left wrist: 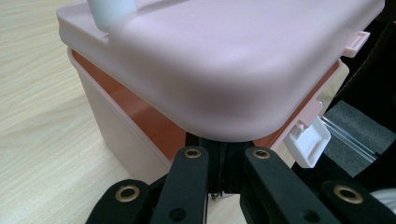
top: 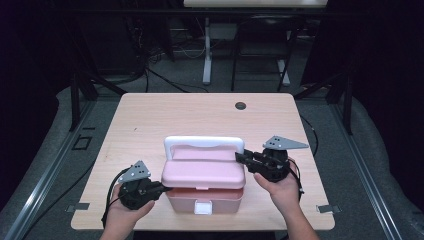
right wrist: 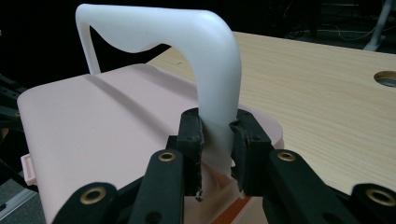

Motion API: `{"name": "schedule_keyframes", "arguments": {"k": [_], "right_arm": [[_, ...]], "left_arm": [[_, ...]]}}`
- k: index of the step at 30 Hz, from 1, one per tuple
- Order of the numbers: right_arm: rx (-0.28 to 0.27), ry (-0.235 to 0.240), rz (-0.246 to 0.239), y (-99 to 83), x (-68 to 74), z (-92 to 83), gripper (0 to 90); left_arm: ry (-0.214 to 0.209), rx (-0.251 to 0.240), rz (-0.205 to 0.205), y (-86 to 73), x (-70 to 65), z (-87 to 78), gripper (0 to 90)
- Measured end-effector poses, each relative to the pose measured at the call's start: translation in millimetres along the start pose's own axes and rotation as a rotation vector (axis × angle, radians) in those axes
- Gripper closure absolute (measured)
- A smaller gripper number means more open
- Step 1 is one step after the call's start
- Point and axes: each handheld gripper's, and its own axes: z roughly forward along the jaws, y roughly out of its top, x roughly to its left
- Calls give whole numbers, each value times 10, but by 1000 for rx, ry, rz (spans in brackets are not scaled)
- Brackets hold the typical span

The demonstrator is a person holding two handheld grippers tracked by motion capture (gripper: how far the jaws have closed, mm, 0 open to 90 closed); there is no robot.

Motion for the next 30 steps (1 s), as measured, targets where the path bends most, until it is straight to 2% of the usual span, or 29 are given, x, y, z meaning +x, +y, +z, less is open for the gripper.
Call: {"name": "schedule_keyframes", "arguments": {"k": [19,30], "right_arm": [[4,1,6,-13,-8,0,737],[-11,-20,9,-10,-8,-35,712]], "left_arm": [[-8,3,15,20,-35,14,900],[-14,2,19,38,-42,7,900]]}}
